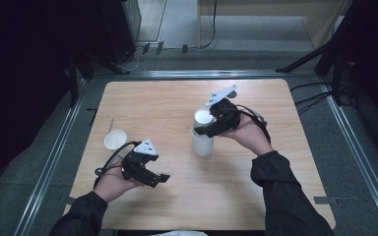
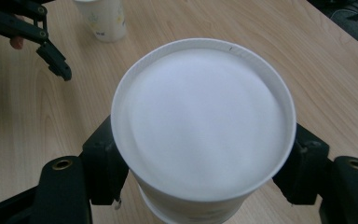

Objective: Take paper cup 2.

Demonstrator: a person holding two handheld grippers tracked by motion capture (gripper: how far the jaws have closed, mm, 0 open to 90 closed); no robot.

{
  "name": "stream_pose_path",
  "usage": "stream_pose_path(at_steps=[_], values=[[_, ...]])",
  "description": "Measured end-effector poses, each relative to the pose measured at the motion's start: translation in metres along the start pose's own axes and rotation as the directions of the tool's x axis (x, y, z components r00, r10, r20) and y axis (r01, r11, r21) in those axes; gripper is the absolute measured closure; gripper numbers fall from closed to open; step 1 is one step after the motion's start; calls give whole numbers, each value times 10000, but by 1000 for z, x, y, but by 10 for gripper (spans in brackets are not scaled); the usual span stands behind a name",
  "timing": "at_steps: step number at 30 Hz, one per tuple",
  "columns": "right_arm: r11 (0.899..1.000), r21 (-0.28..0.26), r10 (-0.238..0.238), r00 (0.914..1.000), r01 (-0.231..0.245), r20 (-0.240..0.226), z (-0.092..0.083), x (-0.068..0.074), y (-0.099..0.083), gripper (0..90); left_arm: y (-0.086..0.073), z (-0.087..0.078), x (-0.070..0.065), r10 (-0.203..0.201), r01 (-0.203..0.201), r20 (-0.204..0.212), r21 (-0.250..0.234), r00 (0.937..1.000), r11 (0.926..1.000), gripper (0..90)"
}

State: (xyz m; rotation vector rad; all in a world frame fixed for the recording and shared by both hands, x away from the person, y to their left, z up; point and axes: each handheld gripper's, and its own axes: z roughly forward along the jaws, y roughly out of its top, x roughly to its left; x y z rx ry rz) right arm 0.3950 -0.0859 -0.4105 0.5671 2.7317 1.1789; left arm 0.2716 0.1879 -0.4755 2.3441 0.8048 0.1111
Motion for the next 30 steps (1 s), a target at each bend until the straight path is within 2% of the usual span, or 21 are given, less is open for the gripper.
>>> stream_pose_path(at_steps=[6, 11, 17, 30], values=[[9994, -281, 179, 9998, -182, -86, -9, -1, 3, 299, -1, -1, 1, -46, 46, 21, -30, 10000, 10000, 137], [9993, -352, 145, 9999, -148, -64, -13, 0, 5, 302, -1, -2, 1, -137, 139, 80, -213, 9999, 9997, 137], [9988, -450, 192, 9998, -196, -93, -21, 1, 10, 303, 0, -1, 0, 4, -2, 111, -142, 9999, 9999, 137], [9953, -967, -65, 9998, 81, 169, -47, 12, 25, 306, -1, -4, 0, -10, 13, 103, -335, 9999, 9994, 137]])
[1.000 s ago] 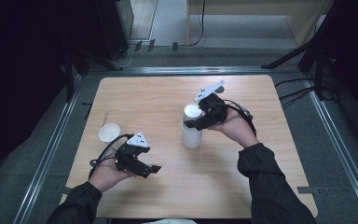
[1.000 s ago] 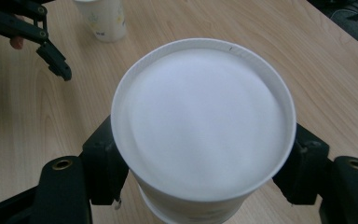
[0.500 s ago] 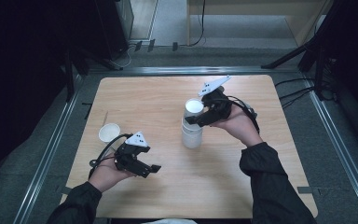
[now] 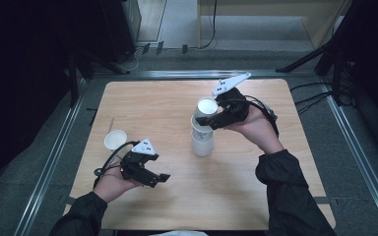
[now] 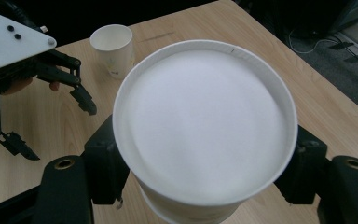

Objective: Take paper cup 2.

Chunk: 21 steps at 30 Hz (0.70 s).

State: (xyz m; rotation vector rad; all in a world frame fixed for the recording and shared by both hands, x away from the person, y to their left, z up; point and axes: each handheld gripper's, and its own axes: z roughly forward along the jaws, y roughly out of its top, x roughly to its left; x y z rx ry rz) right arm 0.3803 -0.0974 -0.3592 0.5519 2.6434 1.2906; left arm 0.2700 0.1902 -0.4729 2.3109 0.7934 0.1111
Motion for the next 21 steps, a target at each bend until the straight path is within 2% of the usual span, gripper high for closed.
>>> stream_pose_path(at_steps=[6, 13, 21], values=[[9993, -370, -88, 9999, 82, -149, -13, 8, 10, 308, 2, 0, 0, 48, -48, 27, -60, 10000, 10000, 137], [9989, -312, -371, 9990, 363, -244, -21, 22, 15, 309, 5, -1, 0, 183, -182, 48, -219, 9998, 9996, 136], [9989, -222, -412, 9979, 401, -503, -24, 36, 3, 309, 13, 0, 4, 394, -386, 255, -314, 9989, 9988, 137]])
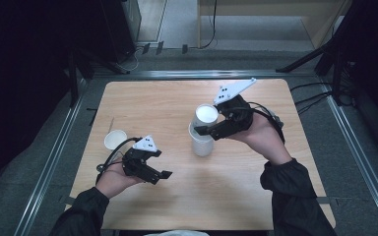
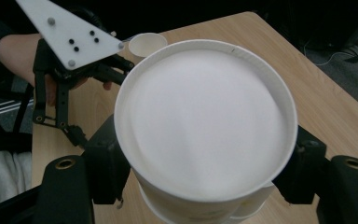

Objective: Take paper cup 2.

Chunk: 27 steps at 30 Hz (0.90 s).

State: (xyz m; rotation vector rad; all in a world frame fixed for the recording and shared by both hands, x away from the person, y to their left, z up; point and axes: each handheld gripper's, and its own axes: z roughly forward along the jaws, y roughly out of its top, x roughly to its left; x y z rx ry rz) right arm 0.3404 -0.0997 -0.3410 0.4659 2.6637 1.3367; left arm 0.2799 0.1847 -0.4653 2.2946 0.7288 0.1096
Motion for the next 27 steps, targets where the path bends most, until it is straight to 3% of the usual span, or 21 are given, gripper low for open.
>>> stream_pose_path(at_steps=[10, 14, 18, 25, 27], values=[[9992, 215, 352, 9991, -347, -237, -5, 18, -33, 311, 18, 9, 0, 416, -404, 408, -306, 9983, 9987, 136], [9993, 303, 221, 9993, -212, -295, -2, 27, -44, 313, 25, 12, 0, 546, -512, 723, -485, 9959, 9975, 136], [9995, 327, -21, 9994, 33, -351, 3, 34, -55, 315, 31, 16, -1, 747, -692, 990, -580, 9923, 9959, 136], [9990, 363, 278, 9983, -259, -514, 11, 38, -76, 315, 39, 23, -3, 1097, -1012, 1406, -659, 9840, 9927, 136], [9987, 348, 394, 9979, -376, -523, 13, 38, -83, 315, 42, 25, -5, 1097, -985, 1768, -712, 9781, 9926, 136]])
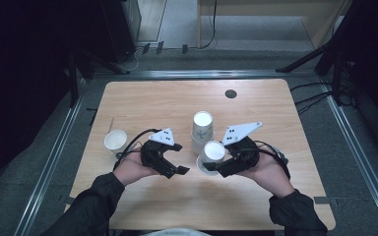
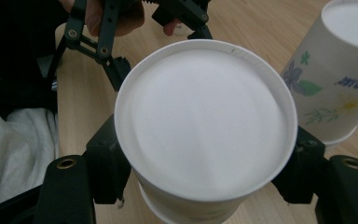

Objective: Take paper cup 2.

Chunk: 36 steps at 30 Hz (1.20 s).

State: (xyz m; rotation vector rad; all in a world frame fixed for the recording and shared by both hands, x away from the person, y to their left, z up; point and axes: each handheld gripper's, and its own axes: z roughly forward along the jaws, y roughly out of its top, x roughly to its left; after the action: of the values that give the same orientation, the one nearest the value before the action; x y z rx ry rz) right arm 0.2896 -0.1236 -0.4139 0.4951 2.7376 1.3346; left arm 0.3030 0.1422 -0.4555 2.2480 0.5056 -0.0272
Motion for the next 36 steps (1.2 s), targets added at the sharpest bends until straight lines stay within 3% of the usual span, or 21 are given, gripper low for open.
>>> stream_pose_path(at_steps=[3, 8, 10, 13, 23, 36], values=[[9997, 161, 160, 9998, -161, 94, 3, 0, -6, 316, 4, 1, -5, 186, -183, 184, -156, 9997, 9997, 136], [9999, -134, -7, 9996, 3, -280, 7, -2, -10, 315, 5, 6, -11, 552, -549, 252, -91, 9982, 9984, 136], [9995, -310, 20, 9984, -37, -568, 9, -4, -12, 315, 5, 7, -11, 484, -481, 313, -87, 9983, 9988, 136], [9997, -245, -13, 9980, -3, -631, 13, -4, -13, 315, 5, 8, -11, 332, -328, 497, -92, 9982, 9994, 136], [9973, -736, -48, 9940, -33, -1092, 27, -4, -6, 315, 5, 13, -16, 582, -577, 557, -116, 9968, 9983, 136], [9931, -1172, -95, 9885, -84, -1508, 36, -1, -2, 316, 4, 11, -18, 489, -462, 708, -393, 9963, 9982, 143]])
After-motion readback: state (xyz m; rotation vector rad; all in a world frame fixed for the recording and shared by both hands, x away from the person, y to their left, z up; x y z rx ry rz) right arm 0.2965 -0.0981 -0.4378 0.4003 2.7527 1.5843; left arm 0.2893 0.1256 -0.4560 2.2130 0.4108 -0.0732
